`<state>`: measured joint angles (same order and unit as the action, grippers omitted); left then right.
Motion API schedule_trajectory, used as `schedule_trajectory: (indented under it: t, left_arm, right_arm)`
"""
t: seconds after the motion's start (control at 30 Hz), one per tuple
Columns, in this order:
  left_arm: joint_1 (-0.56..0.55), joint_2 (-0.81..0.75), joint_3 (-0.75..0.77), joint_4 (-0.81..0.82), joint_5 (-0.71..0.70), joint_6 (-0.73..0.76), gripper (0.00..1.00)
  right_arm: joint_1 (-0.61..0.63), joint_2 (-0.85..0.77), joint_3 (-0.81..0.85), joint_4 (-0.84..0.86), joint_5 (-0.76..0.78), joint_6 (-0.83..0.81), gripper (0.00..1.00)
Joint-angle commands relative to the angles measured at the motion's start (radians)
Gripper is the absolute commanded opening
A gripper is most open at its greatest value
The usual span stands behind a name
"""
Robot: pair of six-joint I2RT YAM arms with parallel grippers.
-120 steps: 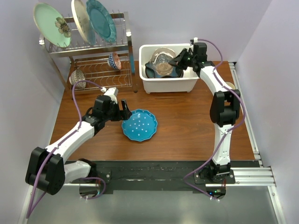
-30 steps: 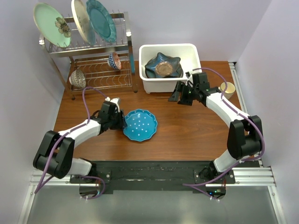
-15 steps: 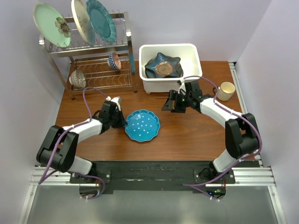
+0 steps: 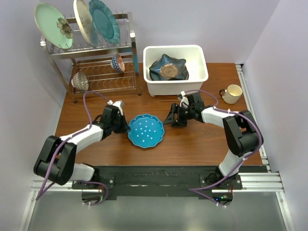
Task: Place the plates into the plastic bin on the countertop
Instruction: Pick up the plate at the center of the board, then place the plate in the plastic bin.
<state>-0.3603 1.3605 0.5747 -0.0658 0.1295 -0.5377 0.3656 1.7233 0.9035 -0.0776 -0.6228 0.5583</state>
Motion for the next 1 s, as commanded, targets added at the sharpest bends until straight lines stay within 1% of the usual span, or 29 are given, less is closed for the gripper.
schedule_trajectory:
  t: [0.0,0.13,0.37,0.77,0.97]
  left_arm:
    - [0.003,-0.058,0.017,0.003,0.016,-0.001,0.00]
    - [0.011,-0.087,0.022,0.011,0.051,-0.013,0.00]
    - [0.020,-0.093,0.028,0.032,0.104,-0.030,0.00]
    - [0.047,-0.138,0.025,0.035,0.148,-0.050,0.00]
    - [0.060,-0.144,0.019,0.052,0.194,-0.068,0.00]
  right_arm:
    - [0.006,0.001,-0.048,0.156,-0.089,0.058,0.68]
    - [0.006,0.004,-0.071,0.194,-0.113,0.078,0.68]
    - [0.010,0.016,-0.092,0.249,-0.144,0.103,0.68]
    - [0.012,0.036,-0.107,0.283,-0.181,0.115,0.67]
    - [0.013,0.039,-0.112,0.305,-0.195,0.130,0.67]
